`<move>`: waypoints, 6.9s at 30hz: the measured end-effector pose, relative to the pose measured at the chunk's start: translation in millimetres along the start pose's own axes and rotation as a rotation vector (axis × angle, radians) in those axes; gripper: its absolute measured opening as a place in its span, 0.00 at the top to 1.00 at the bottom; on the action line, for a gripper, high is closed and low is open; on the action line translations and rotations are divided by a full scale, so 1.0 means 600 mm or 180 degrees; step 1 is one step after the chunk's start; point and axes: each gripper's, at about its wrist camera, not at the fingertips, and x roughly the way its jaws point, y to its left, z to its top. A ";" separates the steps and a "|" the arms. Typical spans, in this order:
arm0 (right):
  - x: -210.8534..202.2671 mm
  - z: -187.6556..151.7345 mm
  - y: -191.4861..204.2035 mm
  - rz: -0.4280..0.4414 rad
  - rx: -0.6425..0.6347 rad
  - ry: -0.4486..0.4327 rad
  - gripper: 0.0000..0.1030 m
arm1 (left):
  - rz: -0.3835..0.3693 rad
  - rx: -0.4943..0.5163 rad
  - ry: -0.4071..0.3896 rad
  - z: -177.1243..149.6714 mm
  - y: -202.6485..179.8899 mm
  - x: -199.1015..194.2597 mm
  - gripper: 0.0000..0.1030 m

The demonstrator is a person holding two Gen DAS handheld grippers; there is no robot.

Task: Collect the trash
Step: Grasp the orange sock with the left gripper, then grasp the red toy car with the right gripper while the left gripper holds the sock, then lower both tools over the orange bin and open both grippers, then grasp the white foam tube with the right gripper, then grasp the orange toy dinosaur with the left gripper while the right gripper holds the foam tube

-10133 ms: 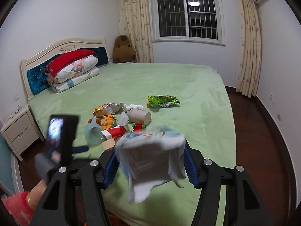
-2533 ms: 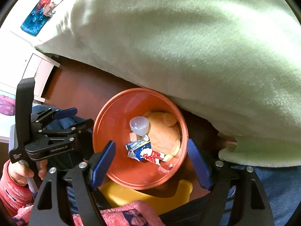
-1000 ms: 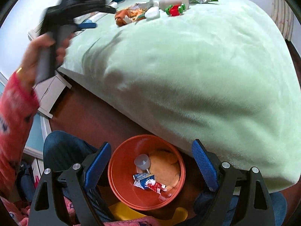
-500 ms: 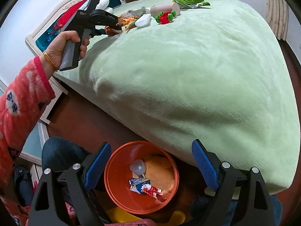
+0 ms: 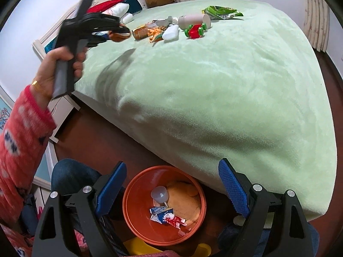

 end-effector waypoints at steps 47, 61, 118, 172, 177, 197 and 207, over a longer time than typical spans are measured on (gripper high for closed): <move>0.225 0.424 -0.059 -0.1074 0.0488 0.0126 0.64 | -0.0152 0.0234 -0.0197 -0.164 -0.009 -0.171 0.74; 0.108 0.392 -0.028 -0.0942 0.0208 -0.0213 0.64 | -0.0147 0.0263 -0.0139 -0.147 -0.021 -0.153 0.74; 0.175 -0.129 0.051 -0.0550 -0.0700 0.1036 0.21 | 0.0124 0.0861 0.2121 -0.550 -0.015 0.053 0.25; 0.109 0.294 0.022 -0.0602 -0.0427 -0.0337 0.13 | 0.0094 0.0324 0.0763 -0.326 0.017 -0.122 0.15; 0.187 0.382 0.024 -0.0608 -0.0224 -0.0271 0.18 | 0.0076 0.0251 0.0787 -0.322 0.020 -0.117 0.15; 0.223 0.413 0.010 -0.0401 0.0069 -0.0046 0.82 | 0.0004 0.0205 0.0725 -0.306 0.015 -0.118 0.15; 0.083 0.318 -0.014 -0.0120 -0.0010 -0.0324 0.82 | 0.0001 0.0311 0.0577 -0.249 -0.009 -0.108 0.15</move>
